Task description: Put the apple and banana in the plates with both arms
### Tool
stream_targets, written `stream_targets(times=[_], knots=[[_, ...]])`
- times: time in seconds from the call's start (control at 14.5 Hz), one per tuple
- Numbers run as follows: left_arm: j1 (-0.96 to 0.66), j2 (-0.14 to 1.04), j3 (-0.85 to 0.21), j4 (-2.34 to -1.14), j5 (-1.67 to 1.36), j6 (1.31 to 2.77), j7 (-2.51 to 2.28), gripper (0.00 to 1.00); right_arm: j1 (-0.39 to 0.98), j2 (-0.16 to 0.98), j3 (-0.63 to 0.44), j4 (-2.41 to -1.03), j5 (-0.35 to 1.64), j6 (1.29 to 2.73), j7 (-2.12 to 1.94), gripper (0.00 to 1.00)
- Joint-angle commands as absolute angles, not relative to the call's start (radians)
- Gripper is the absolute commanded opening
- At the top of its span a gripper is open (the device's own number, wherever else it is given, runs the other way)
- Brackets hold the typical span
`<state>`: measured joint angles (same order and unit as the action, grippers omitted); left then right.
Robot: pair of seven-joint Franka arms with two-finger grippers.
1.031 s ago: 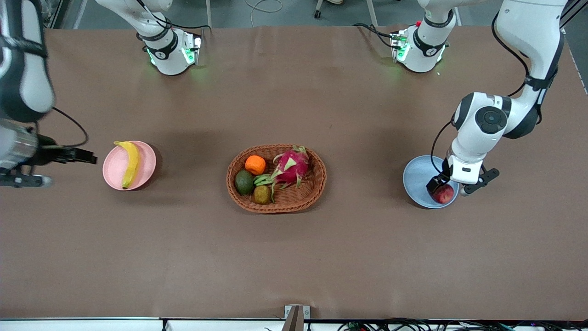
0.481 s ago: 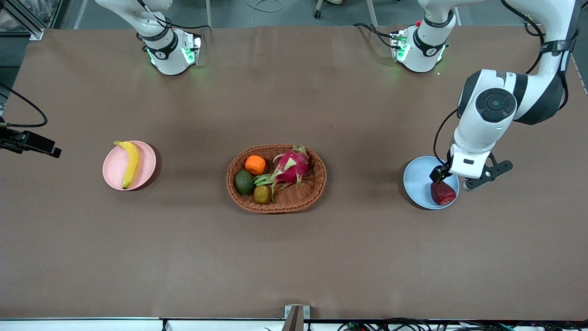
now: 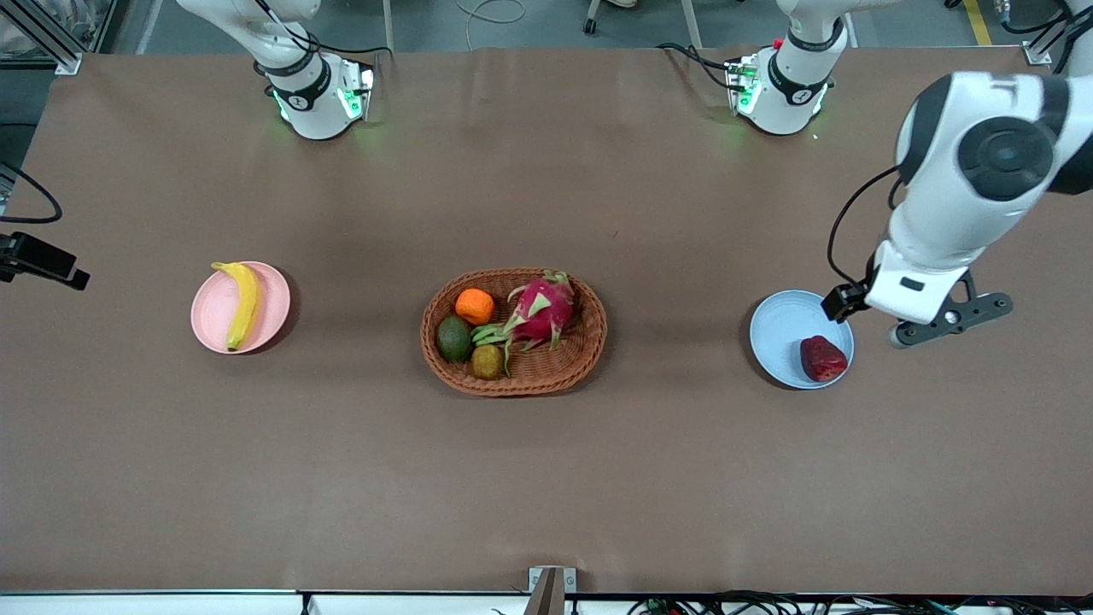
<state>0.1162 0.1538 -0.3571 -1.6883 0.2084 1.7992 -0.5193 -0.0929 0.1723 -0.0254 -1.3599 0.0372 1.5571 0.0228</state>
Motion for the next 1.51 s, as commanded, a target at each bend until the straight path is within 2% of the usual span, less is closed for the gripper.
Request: stream_targets(times=[0.0,0.21,0.34,0.48,0.55,0.76,0.83,1.17,1.44], knots=[[0.15,0.164,-0.357,-1.536,0.143,1.639,-0.398,1.0,-0.097,0.161,-0.021,-1.364,0.025,1.562,0.012,1.0],[0.159,0.161,-0.356,-1.431,0.14,1.502,-0.358,1.0,-0.091,0.131,-0.028,-1.396,0.025,1.569,0.011,1.0],[0.17,0.131,-0.354,-1.408,0.132,1.486,-0.199,1.0,-0.091,0.1,-0.028,-1.436,0.023,1.597,0.011,1.0],[0.147,0.083,-0.315,-1.425,0.101,1.488,-0.13,1.0,-0.066,0.095,-0.053,-1.437,0.023,1.597,0.009,1.0],[0.103,0.063,-0.263,-1.446,0.086,1.486,-0.117,1.0,-0.034,0.095,-0.09,-1.437,0.023,1.597,0.009,1.0],[-0.023,-0.021,-0.083,-1.538,-0.017,1.486,-0.115,1.0,-0.029,0.094,-0.098,-1.436,0.025,1.589,0.005,1.0],[-0.046,-0.04,-0.065,-1.554,-0.02,1.485,-0.123,1.0,-0.029,0.092,-0.098,-1.439,0.025,1.589,-0.012,1.0],[-0.058,-0.121,-0.058,-1.664,-0.025,1.499,-0.137,1.0,-0.025,-0.063,-0.094,-1.659,-0.009,1.693,-0.017,1.0],[-0.052,-0.141,-0.069,-1.683,-0.015,1.505,-0.138,1.0,-0.028,-0.089,-0.097,-1.687,-0.008,1.686,-0.012,1.0]])
